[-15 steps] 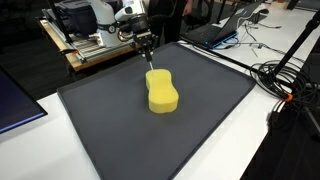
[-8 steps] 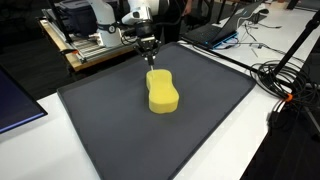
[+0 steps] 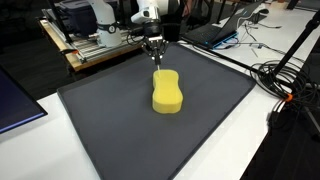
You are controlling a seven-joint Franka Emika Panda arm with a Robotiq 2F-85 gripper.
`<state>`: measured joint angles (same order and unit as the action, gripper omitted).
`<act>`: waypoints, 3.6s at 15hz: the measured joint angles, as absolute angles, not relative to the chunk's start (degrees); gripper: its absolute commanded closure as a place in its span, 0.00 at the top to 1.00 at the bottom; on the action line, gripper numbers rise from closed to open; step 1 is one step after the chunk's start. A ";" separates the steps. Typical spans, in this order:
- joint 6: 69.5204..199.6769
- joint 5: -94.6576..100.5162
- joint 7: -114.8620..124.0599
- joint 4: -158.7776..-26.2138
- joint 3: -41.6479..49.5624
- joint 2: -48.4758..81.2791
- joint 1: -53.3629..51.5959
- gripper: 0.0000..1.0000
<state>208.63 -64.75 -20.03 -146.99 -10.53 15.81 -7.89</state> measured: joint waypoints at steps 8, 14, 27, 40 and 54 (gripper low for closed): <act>209.02 -73.97 -31.76 -140.18 -9.55 19.47 -10.50 0.03; 210.71 -82.23 -42.91 -134.70 -9.47 22.53 -11.79 0.03; 215.24 -96.75 -64.11 -122.76 -10.42 28.15 -12.24 0.03; 218.60 -112.26 -80.13 -117.84 -14.20 25.08 -9.62 0.03; 235.98 -129.72 -107.34 -105.02 -20.63 16.05 -5.84 0.03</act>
<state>235.98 -129.72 -107.34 -105.02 -20.63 16.05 -5.84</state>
